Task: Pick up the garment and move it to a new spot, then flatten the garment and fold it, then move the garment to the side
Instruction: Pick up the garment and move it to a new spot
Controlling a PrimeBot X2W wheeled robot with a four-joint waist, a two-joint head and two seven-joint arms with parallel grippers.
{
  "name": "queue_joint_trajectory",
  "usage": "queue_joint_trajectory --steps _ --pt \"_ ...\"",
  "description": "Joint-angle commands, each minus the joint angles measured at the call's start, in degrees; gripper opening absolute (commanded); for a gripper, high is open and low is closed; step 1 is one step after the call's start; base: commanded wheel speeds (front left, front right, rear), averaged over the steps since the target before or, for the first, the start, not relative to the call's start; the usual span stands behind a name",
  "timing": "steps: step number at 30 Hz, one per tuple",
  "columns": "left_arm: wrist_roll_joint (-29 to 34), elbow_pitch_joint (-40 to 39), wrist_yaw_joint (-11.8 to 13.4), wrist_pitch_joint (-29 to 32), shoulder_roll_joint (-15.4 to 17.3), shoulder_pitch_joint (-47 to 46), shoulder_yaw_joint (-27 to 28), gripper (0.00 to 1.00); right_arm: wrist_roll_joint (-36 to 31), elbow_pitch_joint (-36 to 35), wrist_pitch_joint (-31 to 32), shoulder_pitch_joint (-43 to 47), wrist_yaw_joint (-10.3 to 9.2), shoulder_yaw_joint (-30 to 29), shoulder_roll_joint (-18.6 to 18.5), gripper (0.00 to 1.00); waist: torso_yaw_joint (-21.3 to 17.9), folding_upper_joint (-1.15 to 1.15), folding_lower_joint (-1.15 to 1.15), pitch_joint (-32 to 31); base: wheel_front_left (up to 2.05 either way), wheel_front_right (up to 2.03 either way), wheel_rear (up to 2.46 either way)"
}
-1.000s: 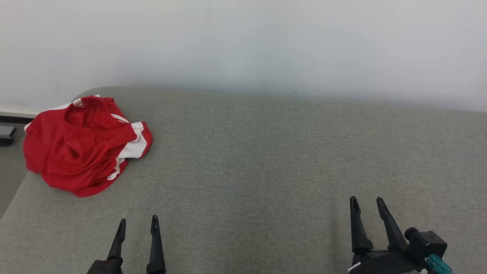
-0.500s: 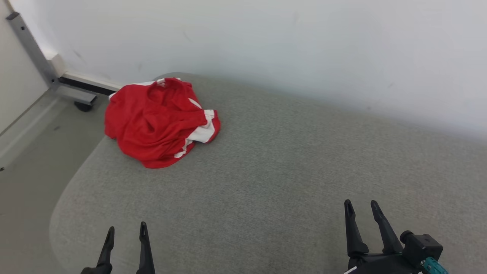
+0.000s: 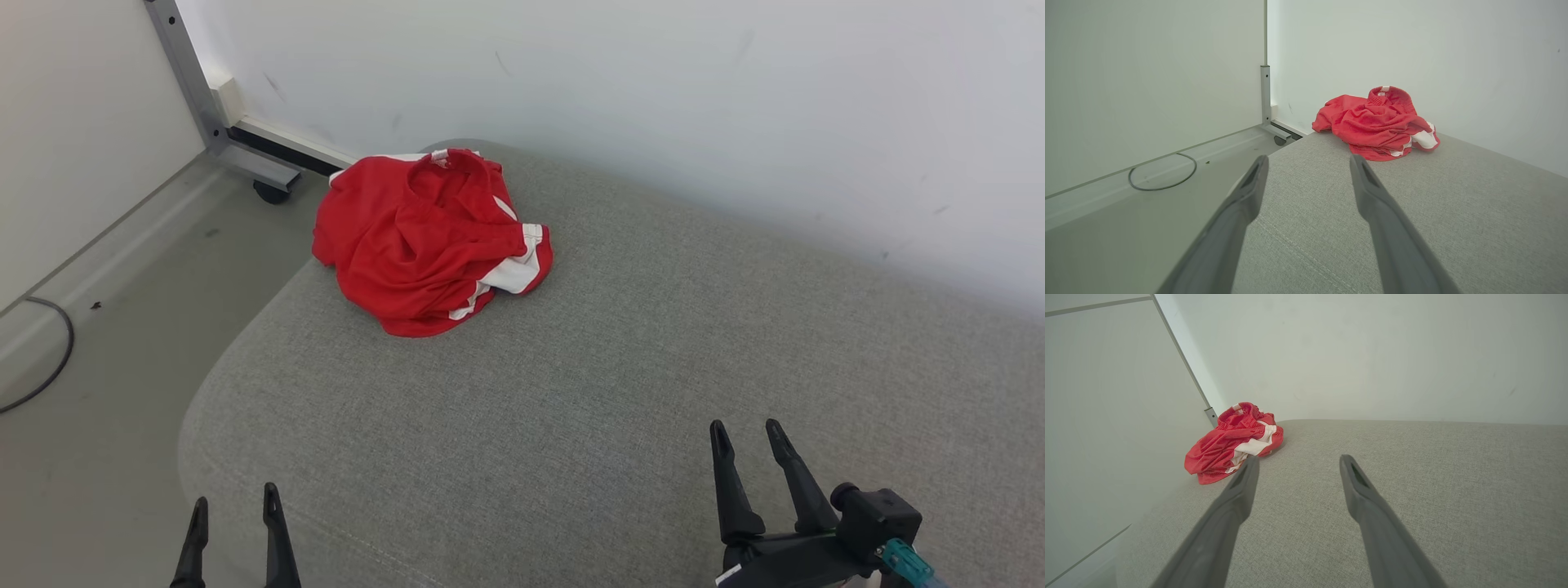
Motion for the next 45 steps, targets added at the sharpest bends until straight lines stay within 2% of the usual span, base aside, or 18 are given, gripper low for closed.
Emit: queue_joint_trajectory --steps 1,5,11,19,24,32,35,45 --pt "0.1 -0.3 0.1 -0.2 0.1 0.5 0.1 1.00 -0.5 0.1 -0.1 -0.4 0.21 0.1 0.0 1.00 0.0 0.00 0.00 0.1 0.00 0.00 0.00" --pt "-0.5 -0.2 0.2 -0.2 0.1 0.7 -0.2 1.00 -0.6 0.3 -0.1 -0.5 0.21 0.2 0.0 1.00 0.1 0.00 0.00 0.1 0.00 0.00 0.00" --pt "-2.4 3.8 -1.5 -0.2 0.1 -0.9 -1.3 1.00 -0.2 0.1 -0.1 -0.4 0.21 -0.2 0.0 1.00 -0.1 0.00 0.00 0.1 0.00 0.00 0.00" --pt "-5.1 16.5 -4.3 0.8 0.7 -14.1 -1.6 1.00 -1.6 -1.1 -0.1 0.7 0.21 -0.5 0.0 1.00 -0.9 0.00 0.00 2.2 0.00 0.00 0.00" --pt "-8.0 24.7 -6.0 3.3 2.3 -25.2 0.0 1.00 -4.0 -1.7 -0.1 -0.1 0.21 0.8 0.0 1.00 -5.6 0.00 0.00 6.4 0.00 0.00 0.00" --pt "-13.4 34.6 -8.0 8.1 6.6 -41.2 2.7 1.00 -8.2 -4.8 0.5 -3.3 0.20 2.2 0.0 1.00 -15.9 0.00 0.00 16.0 0.00 0.00 0.00" --pt "-14.7 36.4 -7.7 9.5 8.0 -44.6 3.7 1.00 -8.6 -6.1 0.9 -4.1 0.20 1.9 0.0 1.00 -18.8 0.00 0.00 18.6 0.00 0.00 0.00" --pt "-16.2 40.8 -7.1 14.5 12.5 -51.1 5.0 1.00 -8.1 -8.9 1.0 -5.3 0.21 1.6 0.1 1.00 -24.4 0.00 0.00 23.9 0.00 0.00 0.00"
